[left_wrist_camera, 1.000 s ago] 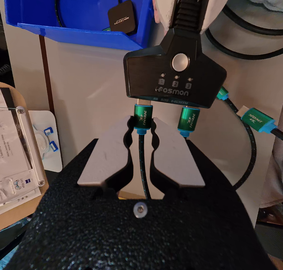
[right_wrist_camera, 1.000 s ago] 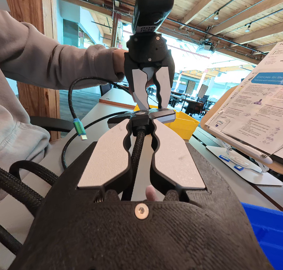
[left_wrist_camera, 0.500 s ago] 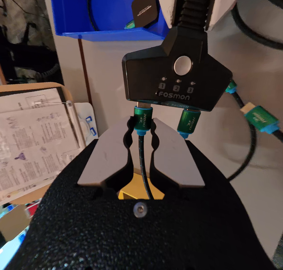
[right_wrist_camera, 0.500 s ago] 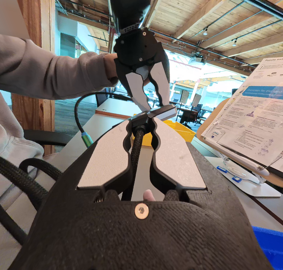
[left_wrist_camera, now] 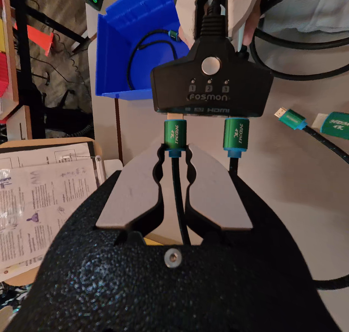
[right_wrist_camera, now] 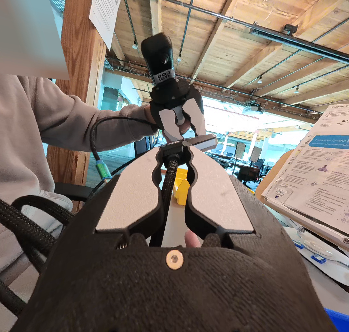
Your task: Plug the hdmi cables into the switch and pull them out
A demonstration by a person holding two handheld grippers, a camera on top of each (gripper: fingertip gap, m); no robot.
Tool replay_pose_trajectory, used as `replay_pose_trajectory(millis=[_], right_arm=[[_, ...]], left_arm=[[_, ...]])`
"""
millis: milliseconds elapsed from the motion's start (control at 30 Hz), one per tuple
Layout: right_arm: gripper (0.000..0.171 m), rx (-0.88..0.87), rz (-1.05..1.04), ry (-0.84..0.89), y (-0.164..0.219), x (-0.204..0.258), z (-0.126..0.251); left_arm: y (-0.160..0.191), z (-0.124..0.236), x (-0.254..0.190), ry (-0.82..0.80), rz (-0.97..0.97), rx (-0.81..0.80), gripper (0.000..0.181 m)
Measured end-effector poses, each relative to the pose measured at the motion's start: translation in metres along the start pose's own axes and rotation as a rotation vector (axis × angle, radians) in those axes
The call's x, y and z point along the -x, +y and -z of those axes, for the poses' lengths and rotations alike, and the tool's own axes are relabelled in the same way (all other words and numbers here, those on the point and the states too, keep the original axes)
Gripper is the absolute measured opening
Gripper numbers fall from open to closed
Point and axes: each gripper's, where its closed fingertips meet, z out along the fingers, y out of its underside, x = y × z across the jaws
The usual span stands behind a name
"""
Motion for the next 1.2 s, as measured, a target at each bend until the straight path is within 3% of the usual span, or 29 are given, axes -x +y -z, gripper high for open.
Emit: replay_pose_trajectory(millis=[367,600,733,933,1033,1200], right_arm=[[0.024,0.165,-0.022,0.01,0.018,0.003,-0.008],[0.023,0.07,-0.035,0.001,0.01,0.002,-0.007],[0.023,0.082,-0.008,-0.007,0.011,0.004,-0.006],[0.023,-0.045,-0.025,-0.101,-0.009,0.015,0.01],[0.023,-0.052,-0.03,-0.125,-0.011,0.019,0.01],[0.024,-0.029,-0.02,-0.089,-0.007,0.015,0.005]], left_arm=[[0.015,-0.005,-0.002,0.0,-0.101,0.117,0.019],[0.007,-0.001,-0.001,-0.012,0.073,0.075,0.02],[0.011,-0.005,-0.007,-0.02,0.044,0.127,0.02],[-0.024,0.005,-0.02,0.111,-0.005,-0.133,0.021],[-0.027,0.007,-0.022,0.107,-0.071,-0.127,0.021],[-0.018,0.005,-0.015,0.021,-0.025,-0.023,0.02]])
